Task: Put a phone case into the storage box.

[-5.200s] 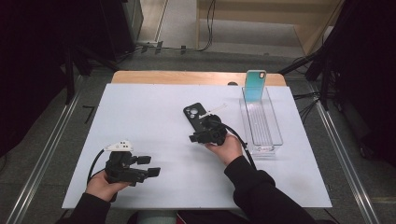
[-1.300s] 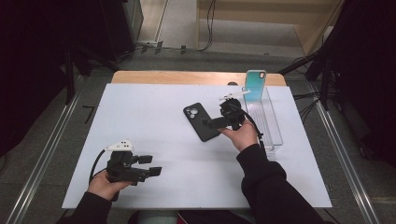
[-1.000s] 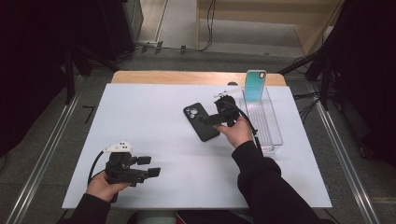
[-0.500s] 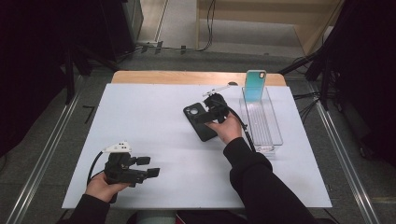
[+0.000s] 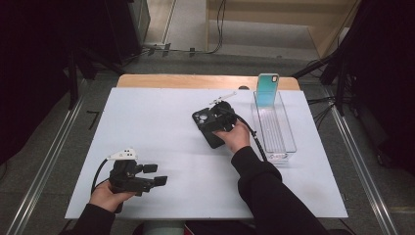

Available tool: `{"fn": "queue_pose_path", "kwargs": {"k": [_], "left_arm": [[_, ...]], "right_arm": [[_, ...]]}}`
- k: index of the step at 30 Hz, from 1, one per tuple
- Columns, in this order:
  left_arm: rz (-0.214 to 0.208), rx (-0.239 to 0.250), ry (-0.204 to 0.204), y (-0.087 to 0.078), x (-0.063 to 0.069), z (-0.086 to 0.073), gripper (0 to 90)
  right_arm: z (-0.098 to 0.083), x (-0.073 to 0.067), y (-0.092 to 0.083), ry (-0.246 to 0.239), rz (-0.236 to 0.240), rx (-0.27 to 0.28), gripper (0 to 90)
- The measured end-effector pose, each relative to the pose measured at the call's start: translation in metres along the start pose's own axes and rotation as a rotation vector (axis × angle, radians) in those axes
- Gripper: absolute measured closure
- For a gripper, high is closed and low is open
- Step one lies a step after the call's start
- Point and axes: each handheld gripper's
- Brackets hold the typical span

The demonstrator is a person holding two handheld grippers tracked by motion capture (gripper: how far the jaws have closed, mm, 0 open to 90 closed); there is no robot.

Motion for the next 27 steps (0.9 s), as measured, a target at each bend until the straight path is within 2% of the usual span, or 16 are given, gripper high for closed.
{"fn": "queue_pose_path", "kwargs": {"k": [6, 14, 18, 22, 24, 27], "left_arm": [[-0.001, -0.001, 0.0, 0.0, 0.0, 0.0, 28.9], [0.003, 0.001, 0.002, 0.0, 0.0, 0.0, 28.9], [0.003, 0.001, 0.0, 0.0, 0.0, 0.0, 28.9], [0.001, 0.001, 0.0, 0.0, 0.0, 0.0, 28.9], [0.002, 0.001, 0.001, 0.0, 0.001, 0.0, 28.9], [0.001, 0.002, 0.001, 0.0, 0.001, 0.0, 28.9]], "right_arm": [[-0.006, 0.001, 0.008, -0.001, -0.011, -0.03, 3.9], [-0.011, 0.004, 0.016, -0.003, -0.055, -0.076, 3.9], [-0.014, 0.005, 0.021, -0.004, -0.062, -0.106, 3.9], [-0.018, 0.0, 0.025, -0.076, -0.111, -0.124, 6.3], [-0.018, -0.003, 0.026, -0.084, -0.132, -0.129, 6.3], [-0.018, -0.002, 0.026, -0.081, -0.131, -0.131, 6.6]]}}
Point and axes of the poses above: each handheld gripper's, and its own axes: y roughly forward along the jaws, z roughly out of its top, x roughly to its right, and after that the axes turned 3 degrees about x, right-handed
